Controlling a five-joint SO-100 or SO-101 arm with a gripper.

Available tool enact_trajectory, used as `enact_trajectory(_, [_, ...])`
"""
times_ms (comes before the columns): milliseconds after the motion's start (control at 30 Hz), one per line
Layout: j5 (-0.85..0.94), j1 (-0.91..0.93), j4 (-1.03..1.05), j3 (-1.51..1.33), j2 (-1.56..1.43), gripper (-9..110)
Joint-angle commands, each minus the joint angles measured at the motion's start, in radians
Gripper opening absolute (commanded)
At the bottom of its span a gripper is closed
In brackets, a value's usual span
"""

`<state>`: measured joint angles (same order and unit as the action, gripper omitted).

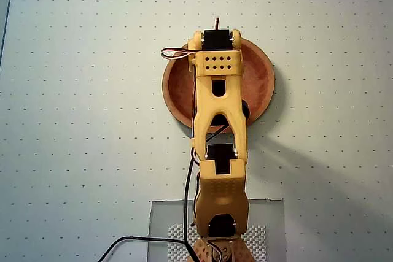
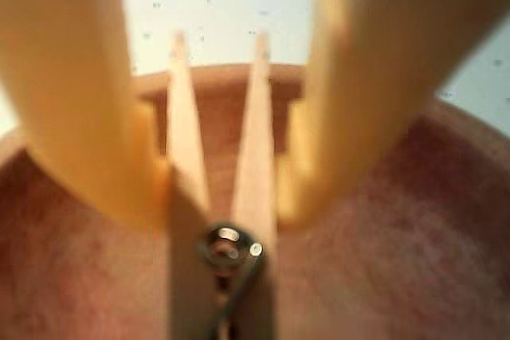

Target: Grasp a clothespin and put it in the bowl.

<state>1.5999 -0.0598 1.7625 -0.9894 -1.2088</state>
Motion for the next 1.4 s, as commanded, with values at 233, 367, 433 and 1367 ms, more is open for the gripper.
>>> enact_trajectory(233, [-0.011, 0.032, 0.005, 0.172, 0.115, -3])
enact_trajectory(367, [-0.009, 0.051, 0.005, 0.212, 0.178, -3])
enact_trajectory(433, [-0.008, 0.067, 0.005, 0.235, 0.206, -3])
enact_trajectory(1367, [0.006, 0.083, 0.008, 0.272, 0.224, 18])
